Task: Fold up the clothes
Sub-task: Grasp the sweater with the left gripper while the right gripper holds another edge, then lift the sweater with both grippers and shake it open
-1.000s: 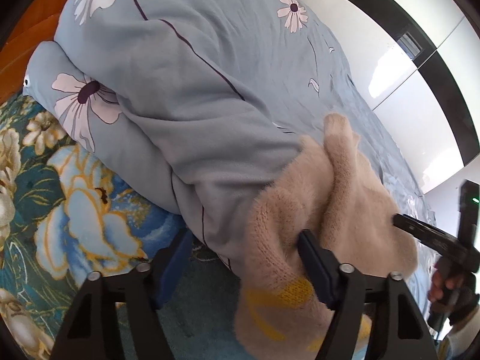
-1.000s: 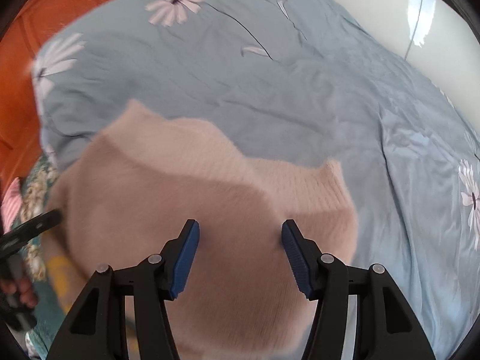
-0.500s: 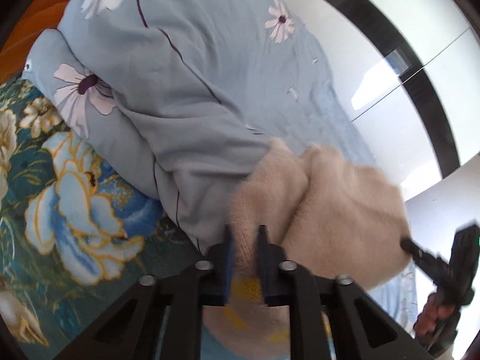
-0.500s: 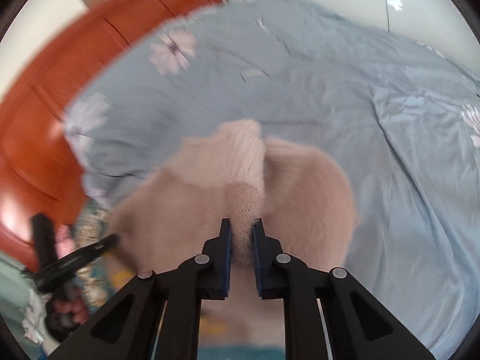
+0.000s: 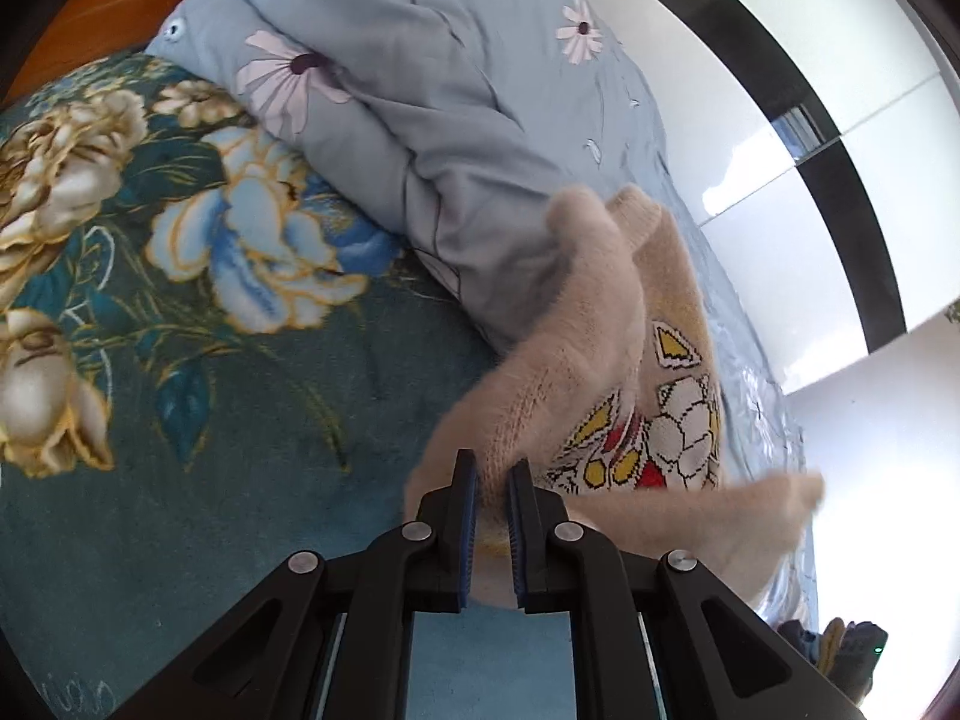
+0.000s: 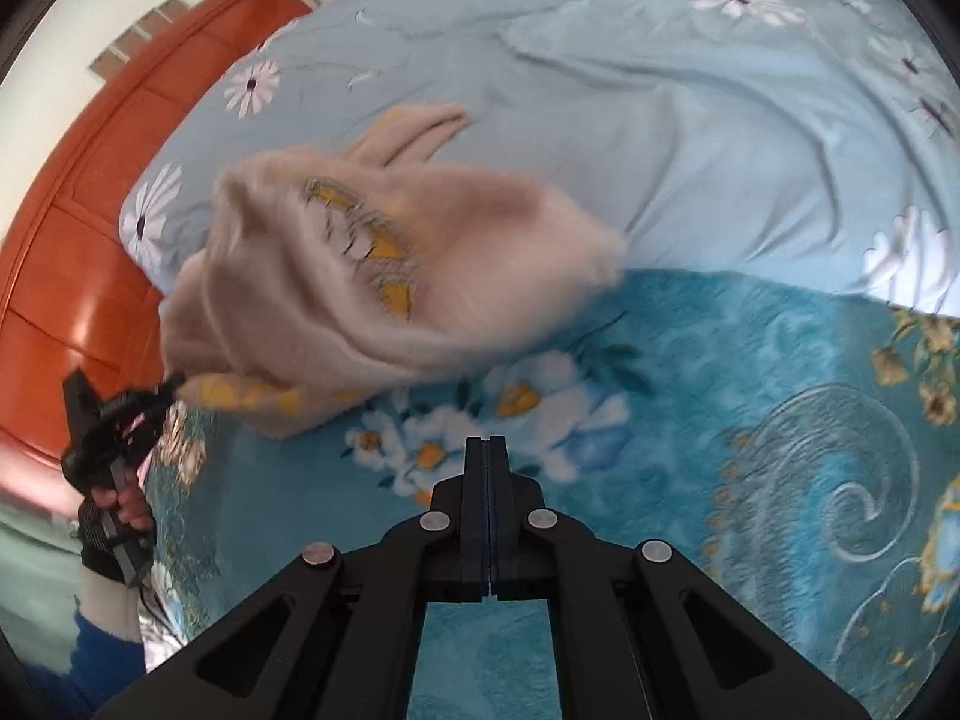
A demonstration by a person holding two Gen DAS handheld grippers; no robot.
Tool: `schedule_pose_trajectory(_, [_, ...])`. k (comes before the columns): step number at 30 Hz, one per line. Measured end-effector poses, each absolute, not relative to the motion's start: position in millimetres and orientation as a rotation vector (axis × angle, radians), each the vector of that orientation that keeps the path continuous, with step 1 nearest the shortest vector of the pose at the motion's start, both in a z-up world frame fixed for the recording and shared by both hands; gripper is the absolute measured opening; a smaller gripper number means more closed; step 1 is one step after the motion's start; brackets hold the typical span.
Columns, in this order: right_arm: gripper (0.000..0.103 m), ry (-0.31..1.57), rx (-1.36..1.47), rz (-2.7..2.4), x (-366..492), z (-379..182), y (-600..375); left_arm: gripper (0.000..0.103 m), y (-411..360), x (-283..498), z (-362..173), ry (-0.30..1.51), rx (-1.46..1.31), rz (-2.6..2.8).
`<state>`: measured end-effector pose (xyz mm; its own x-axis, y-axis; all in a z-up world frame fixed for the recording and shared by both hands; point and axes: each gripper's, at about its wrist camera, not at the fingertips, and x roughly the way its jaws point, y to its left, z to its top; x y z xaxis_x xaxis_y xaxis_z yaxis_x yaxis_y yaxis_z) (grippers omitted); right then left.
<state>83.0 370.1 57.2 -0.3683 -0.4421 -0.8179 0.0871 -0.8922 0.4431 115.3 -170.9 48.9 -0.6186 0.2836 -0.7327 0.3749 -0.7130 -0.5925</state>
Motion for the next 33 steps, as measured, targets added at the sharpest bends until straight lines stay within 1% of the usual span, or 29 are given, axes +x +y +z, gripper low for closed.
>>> schedule_pose_trajectory(2, [0.000,-0.444,1.447,-2.352,73,77,379,0.013,-170,115,54,1.161,1.323,-2.522])
schedule_pose_trajectory(5, [0.000,-0.395,1.303,-2.371,36,116,368,0.015,-162,107,60,1.071,1.329,-2.561])
schedule_pose_trajectory(8, [0.000,-0.290,1.216,-2.334,-15,138,337,0.026,-159,97,51,1.043,1.377,-2.554])
schedule_pose_trajectory(10, [0.000,-0.249,1.216,-2.290,-43,139,313,0.037,-161,92,44,1.082,1.390,-2.526])
schedule_pose_trajectory(12, [0.000,-0.203,1.229,-2.242,-72,133,279,0.042,-163,87,37,1.121,1.403,-2.498])
schedule_pose_trajectory(13, [0.002,-0.167,1.237,-2.220,-83,127,260,0.042,-163,85,33,1.123,1.407,-2.491])
schedule_pose_trajectory(15, [0.024,-0.100,1.267,-2.168,-109,115,224,0.043,-163,81,26,1.126,1.415,-2.476])
schedule_pose_trajectory(16, [0.046,-0.079,1.275,-2.154,-120,108,209,0.043,-163,81,24,1.139,1.416,-2.469])
schedule_pose_trajectory(17, [0.055,-0.059,1.283,-2.138,-131,101,194,0.043,-163,81,21,1.152,1.409,-2.462])
schedule_pose_trajectory(21, [0.055,0.012,1.360,-2.078,-162,68,143,0.043,-165,84,14,1.184,1.371,-2.442])
schedule_pose_trajectory(25, [0.054,0.012,1.443,-2.091,-172,47,127,0.042,-164,85,14,1.164,1.350,-2.451])
schedule_pose_trajectory(26, [0.044,-0.001,1.451,-2.100,-171,45,127,0.041,-163,86,15,1.151,1.348,-2.453])
schedule_pose_trajectory(27, [0.036,-0.026,1.458,-2.104,-169,46,129,0.036,-162,86,17,1.148,1.343,-2.448])
schedule_pose_trajectory(28, [0.026,-0.059,1.466,-2.106,-164,49,134,0.028,-161,87,19,1.144,1.338,-2.444])
schedule_pose_trajectory(29, [0.022,-0.079,1.464,-2.110,-161,52,138,0.024,-160,88,21,1.144,1.333,-2.436])
schedule_pose_trajectory(30, [0.021,-0.104,1.454,-2.121,-154,58,145,0.018,-158,90,25,1.148,1.340,-2.434])
schedule_pose_trajectory(31, [0.020,-0.130,1.443,-2.132,-147,65,152,0.014,-155,91,31,1.141,1.343,-2.442])
schedule_pose_trajectory(33, [0.020,-0.176,1.411,-2.169,-128,83,171,0.011,-148,96,47,1.104,1.346,-2.474])
